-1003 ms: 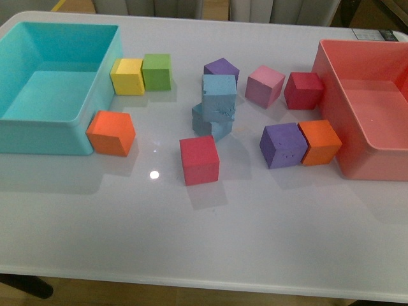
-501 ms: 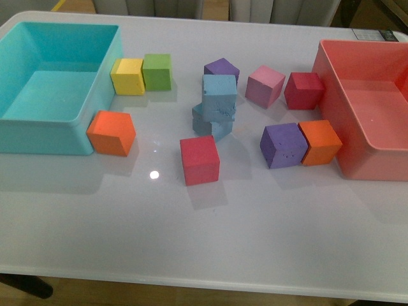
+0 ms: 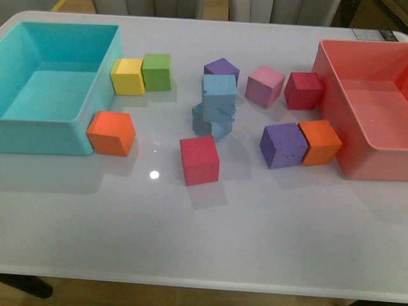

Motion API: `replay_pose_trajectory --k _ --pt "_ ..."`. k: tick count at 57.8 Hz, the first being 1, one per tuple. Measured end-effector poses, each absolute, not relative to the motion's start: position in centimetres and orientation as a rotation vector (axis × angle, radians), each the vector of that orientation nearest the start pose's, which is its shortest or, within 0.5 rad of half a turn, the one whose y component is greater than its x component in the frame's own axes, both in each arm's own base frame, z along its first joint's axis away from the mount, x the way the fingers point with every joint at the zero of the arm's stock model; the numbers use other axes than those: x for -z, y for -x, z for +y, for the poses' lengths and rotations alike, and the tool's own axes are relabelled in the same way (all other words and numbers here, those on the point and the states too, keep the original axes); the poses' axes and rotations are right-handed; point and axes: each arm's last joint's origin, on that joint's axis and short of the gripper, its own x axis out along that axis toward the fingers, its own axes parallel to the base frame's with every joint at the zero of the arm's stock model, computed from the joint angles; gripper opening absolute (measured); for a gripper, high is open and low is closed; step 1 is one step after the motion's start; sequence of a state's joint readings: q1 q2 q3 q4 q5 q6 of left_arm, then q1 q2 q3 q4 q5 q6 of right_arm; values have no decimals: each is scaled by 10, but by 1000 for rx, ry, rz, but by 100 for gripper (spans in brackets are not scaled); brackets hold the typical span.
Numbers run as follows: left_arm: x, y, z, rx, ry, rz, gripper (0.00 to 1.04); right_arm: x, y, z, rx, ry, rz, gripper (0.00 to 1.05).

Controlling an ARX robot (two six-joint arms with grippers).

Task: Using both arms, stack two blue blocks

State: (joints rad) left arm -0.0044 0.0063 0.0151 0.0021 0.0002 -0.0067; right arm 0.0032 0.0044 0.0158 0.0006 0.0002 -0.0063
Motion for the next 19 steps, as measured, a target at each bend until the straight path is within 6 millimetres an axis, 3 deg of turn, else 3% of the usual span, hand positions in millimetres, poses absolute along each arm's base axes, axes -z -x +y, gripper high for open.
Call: replay_pose_trajectory --k 19 --pt "-168 -97 0 5 7 -11 96 -169 -97 0 -3 6 -12 96"
